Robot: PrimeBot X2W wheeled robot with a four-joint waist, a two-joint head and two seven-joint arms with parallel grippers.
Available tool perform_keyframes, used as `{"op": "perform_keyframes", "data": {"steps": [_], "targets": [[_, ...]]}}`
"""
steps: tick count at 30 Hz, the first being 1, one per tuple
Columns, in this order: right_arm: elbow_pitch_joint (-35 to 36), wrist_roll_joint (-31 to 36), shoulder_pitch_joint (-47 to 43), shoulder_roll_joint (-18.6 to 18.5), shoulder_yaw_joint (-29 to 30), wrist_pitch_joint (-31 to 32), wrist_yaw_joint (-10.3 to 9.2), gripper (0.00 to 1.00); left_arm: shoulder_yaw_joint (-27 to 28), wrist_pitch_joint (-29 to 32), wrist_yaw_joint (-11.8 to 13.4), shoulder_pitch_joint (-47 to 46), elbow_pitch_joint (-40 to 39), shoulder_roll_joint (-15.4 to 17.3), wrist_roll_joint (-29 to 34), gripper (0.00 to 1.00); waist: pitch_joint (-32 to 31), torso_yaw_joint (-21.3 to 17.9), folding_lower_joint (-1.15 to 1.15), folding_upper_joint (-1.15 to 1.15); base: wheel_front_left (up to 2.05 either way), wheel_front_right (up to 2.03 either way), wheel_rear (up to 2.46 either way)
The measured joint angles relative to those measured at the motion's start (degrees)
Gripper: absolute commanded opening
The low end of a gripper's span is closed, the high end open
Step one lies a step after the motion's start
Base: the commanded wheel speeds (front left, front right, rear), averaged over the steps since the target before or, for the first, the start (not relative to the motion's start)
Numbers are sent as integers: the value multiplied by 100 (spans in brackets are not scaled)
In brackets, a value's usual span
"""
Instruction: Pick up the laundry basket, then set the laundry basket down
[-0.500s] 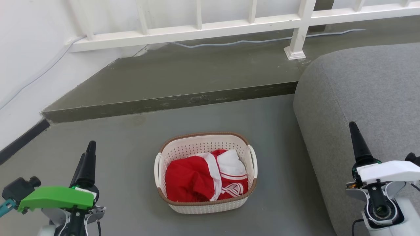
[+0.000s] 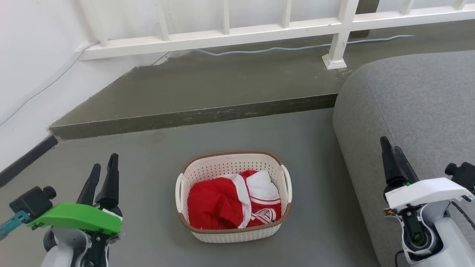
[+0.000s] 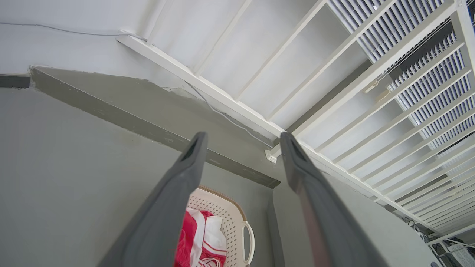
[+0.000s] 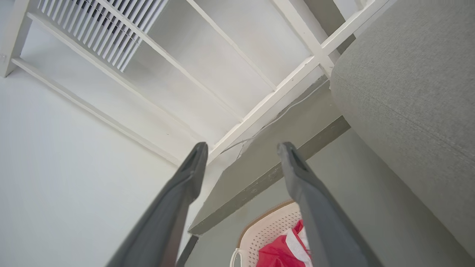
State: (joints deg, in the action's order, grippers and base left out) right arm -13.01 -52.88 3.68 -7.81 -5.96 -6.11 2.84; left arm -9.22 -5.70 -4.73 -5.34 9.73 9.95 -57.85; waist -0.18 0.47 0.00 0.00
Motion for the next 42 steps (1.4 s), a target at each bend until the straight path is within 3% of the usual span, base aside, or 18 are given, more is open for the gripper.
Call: {"op": "perform_keyframes", "data": {"steps": [15,42], "targets": [[81,1271,-2,-56,-386,-218,-249,100,-359,-252,316,-5,-103,100,1316,100,-2,29,0,0,0,0,0],[-177,3326,-10,-71,-825,-655,-657,100,-664,-705,826,32,-63,89,3044,100,24,32,0,0,0,0,0]]}}
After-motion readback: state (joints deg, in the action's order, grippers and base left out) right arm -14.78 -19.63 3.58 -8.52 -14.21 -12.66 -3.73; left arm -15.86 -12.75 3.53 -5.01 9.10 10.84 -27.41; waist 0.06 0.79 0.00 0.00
